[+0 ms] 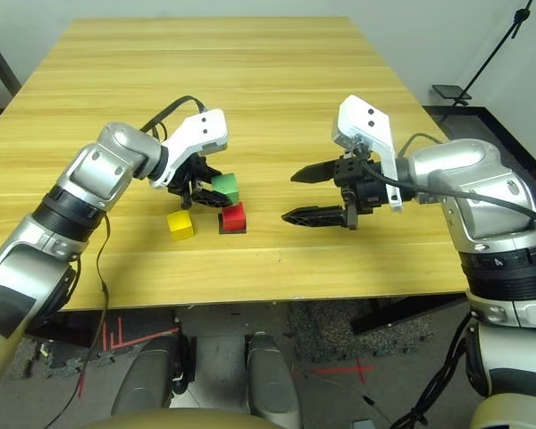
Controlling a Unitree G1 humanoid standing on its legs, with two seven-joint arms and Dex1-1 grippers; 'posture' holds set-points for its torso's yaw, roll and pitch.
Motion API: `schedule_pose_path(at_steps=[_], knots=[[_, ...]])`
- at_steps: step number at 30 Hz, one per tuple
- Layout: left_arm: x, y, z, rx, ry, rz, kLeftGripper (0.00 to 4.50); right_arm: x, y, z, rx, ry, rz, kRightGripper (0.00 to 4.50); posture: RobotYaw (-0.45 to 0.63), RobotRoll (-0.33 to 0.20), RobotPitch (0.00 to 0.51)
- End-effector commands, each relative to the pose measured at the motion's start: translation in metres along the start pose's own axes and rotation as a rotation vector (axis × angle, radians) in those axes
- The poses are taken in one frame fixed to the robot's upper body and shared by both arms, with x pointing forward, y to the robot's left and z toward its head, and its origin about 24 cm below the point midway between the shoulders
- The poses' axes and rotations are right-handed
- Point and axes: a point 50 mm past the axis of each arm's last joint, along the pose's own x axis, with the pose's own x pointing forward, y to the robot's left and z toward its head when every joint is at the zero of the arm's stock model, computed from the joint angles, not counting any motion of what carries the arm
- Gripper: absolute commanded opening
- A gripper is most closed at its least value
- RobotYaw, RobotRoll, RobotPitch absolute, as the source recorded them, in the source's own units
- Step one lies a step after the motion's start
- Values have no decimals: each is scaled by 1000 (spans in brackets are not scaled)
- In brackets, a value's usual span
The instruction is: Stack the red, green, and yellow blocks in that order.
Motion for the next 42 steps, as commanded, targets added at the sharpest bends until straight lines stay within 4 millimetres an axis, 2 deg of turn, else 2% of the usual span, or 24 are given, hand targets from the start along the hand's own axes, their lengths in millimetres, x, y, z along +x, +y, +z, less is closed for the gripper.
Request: schedule_pose_path(at_steps=[1,5,16,42], knots=[[4,1,3,35,16,-15,2093,-4,4,1,2,-7,-17,4500,-38,-43,74],[13,0,3,41,12,-36,2093,-7,5,-1,16,-5,-34,4500,-52,-40,78],[20,3,4,30,-6,-25,2093,-8,7,-2,30,-5,-50,4500,-58,-41,87],[19,-1,-3,3,-4,-28,2093,-6,0,1,36,-4,-57,4500,-25,-49,97]])
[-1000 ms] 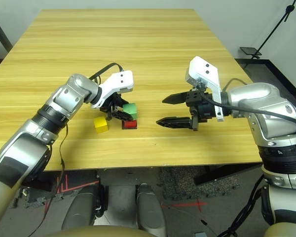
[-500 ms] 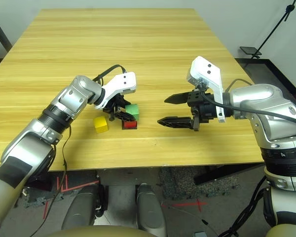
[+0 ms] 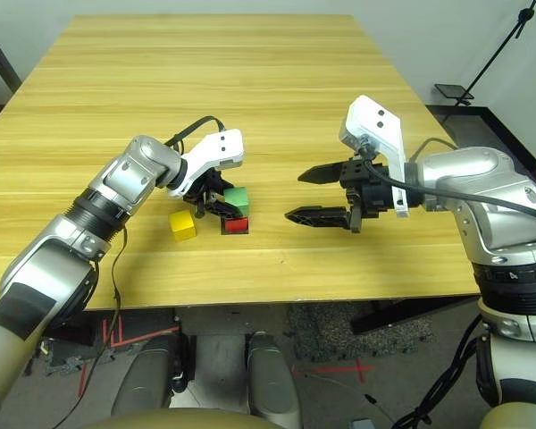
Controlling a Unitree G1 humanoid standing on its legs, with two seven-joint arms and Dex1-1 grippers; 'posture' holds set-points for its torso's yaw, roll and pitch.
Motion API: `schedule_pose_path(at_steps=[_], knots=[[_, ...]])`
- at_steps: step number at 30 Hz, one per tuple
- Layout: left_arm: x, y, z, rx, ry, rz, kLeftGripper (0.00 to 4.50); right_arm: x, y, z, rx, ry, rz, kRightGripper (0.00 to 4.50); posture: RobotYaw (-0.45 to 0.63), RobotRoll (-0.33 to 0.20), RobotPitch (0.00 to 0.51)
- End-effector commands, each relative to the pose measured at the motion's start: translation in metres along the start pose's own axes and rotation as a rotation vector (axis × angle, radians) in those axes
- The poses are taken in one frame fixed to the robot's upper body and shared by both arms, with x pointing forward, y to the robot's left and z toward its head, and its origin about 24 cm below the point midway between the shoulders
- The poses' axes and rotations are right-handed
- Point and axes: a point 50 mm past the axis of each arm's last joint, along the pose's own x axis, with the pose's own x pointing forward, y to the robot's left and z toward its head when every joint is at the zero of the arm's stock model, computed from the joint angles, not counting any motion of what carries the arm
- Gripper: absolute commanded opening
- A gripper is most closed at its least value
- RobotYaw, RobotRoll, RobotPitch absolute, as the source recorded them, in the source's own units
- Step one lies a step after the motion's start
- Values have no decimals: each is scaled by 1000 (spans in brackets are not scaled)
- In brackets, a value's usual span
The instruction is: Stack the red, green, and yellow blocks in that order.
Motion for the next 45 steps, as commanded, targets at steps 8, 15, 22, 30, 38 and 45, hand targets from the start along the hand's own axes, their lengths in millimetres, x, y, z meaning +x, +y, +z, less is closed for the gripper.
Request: schedule_pose_path(at_steps=[8,15,22,30,38,45], knots=[[4,-3,-1,8,-7,-8,2443,0,0,1,-2,7,3,4500,-33,-51,100],[1,-6,-7,39,30,-39,4453,-1,-1,1,1,4,-5,4500,-29,-51,96],[-37,-16,-8,-17,127,3,4453,-3,-2,2,-4,2,-11,4500,-8,-55,82],[-61,-42,-35,-87,197,69,4453,-1,-5,3,-11,-2,-5,4500,25,-58,67],[-41,-41,-66,-167,210,157,4453,4,-6,8,-25,-9,14,4500,37,-71,62],[-32,-41,-86,-185,243,159,4453,4,-7,10,-20,-13,12,4500,31,-76,66]])
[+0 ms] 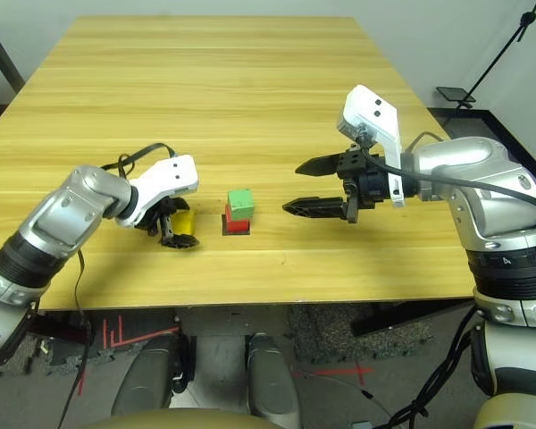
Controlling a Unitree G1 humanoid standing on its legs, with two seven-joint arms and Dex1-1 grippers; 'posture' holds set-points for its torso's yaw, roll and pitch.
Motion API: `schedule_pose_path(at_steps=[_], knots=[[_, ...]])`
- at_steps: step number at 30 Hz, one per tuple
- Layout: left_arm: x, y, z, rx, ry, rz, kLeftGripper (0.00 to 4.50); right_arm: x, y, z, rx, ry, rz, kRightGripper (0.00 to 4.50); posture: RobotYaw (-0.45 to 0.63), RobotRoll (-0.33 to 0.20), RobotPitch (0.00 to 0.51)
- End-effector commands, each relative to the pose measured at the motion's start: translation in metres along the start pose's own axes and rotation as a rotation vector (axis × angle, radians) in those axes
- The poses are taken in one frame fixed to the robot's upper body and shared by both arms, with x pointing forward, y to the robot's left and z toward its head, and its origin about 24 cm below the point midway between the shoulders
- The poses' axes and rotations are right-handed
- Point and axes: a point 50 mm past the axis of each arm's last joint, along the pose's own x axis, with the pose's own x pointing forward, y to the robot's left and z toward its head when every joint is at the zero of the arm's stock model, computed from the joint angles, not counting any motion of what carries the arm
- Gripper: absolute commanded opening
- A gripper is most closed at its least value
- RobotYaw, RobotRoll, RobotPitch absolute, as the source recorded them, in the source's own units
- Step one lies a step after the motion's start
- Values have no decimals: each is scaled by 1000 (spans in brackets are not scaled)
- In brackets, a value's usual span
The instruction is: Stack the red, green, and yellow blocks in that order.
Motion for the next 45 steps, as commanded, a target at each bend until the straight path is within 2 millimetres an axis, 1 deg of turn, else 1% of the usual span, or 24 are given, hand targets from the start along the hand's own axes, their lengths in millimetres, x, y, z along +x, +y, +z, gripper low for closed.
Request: schedule_pose_path(at_steps=[1,5,10,13,15,16,17,18,19,25,28,33,35,37,41,42,44,45], knots=[[8,-2,-12,-8,33,-16,4453,1,0,1,1,2,3,4500,29,-76,70],[6,1,-19,7,53,-14,4453,1,2,-1,14,4,5,4500,27,-74,73],[-11,12,-23,43,103,0,4453,3,2,-1,18,-4,3,4500,32,-66,76],[-15,14,-25,47,123,7,4453,4,1,-2,21,-8,1,4500,33,-64,76],[-15,15,-24,39,103,16,4073,5,1,-1,23,-11,-1,4500,32,-62,76],[-15,15,-23,36,94,19,3967,5,1,-2,24,-12,-3,4500,32,-61,76],[-14,13,-21,36,87,14,3684,5,1,-2,25,-12,-4,4500,32,-61,76],[-13,11,-19,31,78,6,3288,5,1,-2,26,-12,-5,4500,31,-62,77],[-13,9,-16,25,64,-2,3016,5,1,-2,27,-12,-6,4500,31,-62,77],[-17,1,8,38,-19,-28,2988,5,1,-5,37,-9,-14,4500,28,-57,73],[-25,1,28,56,-78,-18,2988,5,1,-5,39,-10,-16,4500,25,-55,71],[-40,7,57,87,-128,5,2988,4,2,-7,48,-8,-23,4500,17,-48,68],[-46,10,75,94,-135,20,2988,3,3,-10,57,-3,-29,4500,15,-40,67],[-48,9,90,89,-154,16,2988,2,5,-12,63,-1,-30,4500,13,-30,69],[-45,9,105,72,-141,20,2988,3,7,-15,71,-5,-31,4500,10,-21,71],[-45,9,106,69,-133,26,2988,4,8,-15,73,-6,-31,4500,6,-11,73],[-43,11,111,49,-118,45,2988,4,8,-16,76,-7,-31,4500,6,-11,73],[-42,11,112,43,-114,50,2988,4,9,-16,76,-8,-31,4500,3,-3,74]])
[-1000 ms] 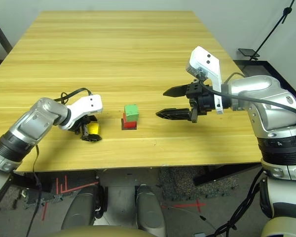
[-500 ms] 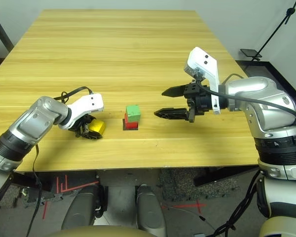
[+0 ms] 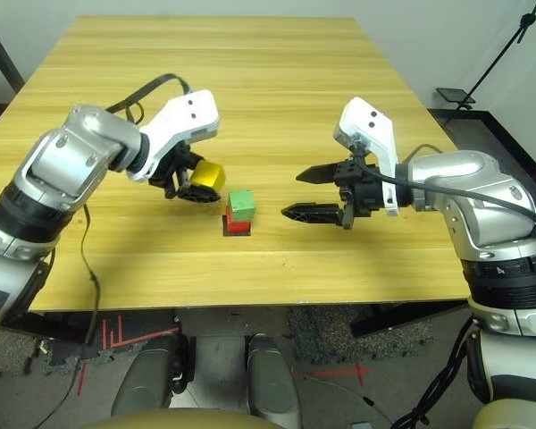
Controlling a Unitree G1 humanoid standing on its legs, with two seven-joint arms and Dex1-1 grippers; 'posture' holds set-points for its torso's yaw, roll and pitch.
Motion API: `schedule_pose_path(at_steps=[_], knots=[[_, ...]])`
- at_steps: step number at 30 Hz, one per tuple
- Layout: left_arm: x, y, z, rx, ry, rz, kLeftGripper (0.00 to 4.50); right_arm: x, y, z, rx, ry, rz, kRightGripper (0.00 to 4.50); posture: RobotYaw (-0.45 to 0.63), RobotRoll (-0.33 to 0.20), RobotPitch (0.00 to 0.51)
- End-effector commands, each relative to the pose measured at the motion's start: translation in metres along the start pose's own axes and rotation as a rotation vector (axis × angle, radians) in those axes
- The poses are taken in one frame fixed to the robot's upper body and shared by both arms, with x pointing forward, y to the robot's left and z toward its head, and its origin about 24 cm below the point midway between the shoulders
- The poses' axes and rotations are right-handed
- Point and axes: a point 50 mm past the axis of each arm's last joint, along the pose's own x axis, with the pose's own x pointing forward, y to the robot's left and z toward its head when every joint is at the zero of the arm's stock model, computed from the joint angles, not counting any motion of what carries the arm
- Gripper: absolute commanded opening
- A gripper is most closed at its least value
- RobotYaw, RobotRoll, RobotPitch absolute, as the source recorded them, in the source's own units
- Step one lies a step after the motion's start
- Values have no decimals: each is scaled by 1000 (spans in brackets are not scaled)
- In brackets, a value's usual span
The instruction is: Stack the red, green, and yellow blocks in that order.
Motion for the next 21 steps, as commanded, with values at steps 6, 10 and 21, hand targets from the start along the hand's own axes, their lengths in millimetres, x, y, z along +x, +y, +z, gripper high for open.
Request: schedule_pose_path(at_steps=[6,10,21], knots=[[9,2,18,-119,114,68,2988,0,4,-2,11,-14,2,4500,1,6,78],[11,-3,27,-118,116,62,2988,1,4,-3,12,-16,6,4500,4,13,79],[21,-16,36,-105,98,13,2988,4,5,-3,12,-20,13,4500,-1,19,78]])
